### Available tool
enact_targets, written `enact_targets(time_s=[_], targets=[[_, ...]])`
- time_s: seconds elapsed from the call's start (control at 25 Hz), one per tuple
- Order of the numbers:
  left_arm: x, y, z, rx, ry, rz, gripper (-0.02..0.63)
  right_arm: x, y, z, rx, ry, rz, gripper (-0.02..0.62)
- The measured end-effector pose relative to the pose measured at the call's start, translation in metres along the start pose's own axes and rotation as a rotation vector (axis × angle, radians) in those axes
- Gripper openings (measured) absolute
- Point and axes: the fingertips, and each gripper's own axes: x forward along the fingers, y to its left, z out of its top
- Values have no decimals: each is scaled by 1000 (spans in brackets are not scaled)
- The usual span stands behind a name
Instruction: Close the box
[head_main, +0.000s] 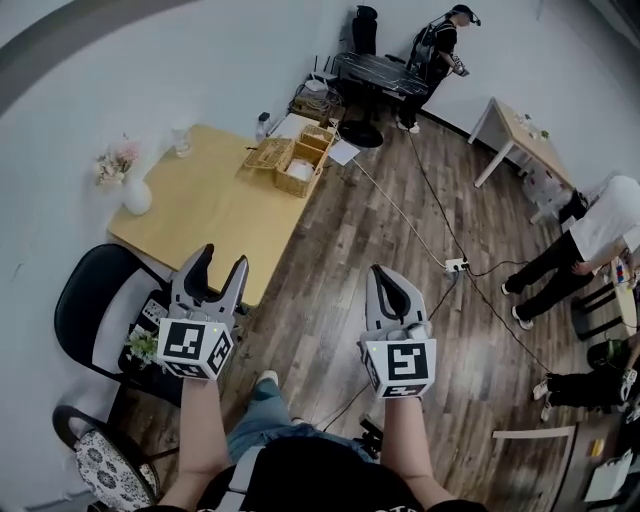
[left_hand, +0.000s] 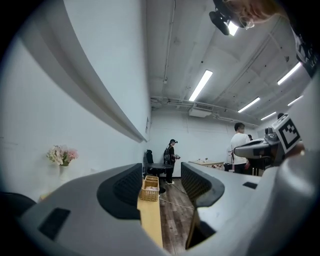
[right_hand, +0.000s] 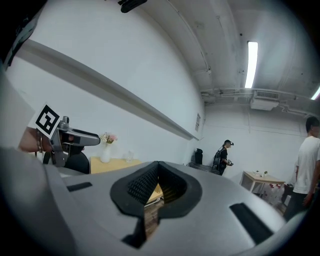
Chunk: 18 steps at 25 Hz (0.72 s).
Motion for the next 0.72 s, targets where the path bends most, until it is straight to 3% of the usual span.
enact_targets(time_s=[0.36, 0.72], targets=[[91, 59, -2, -26, 14, -36, 232, 92, -13, 10, -15, 17, -29, 12], [147, 71, -24, -61, 73, -104, 230, 132, -22, -7, -10, 76, -57, 12]])
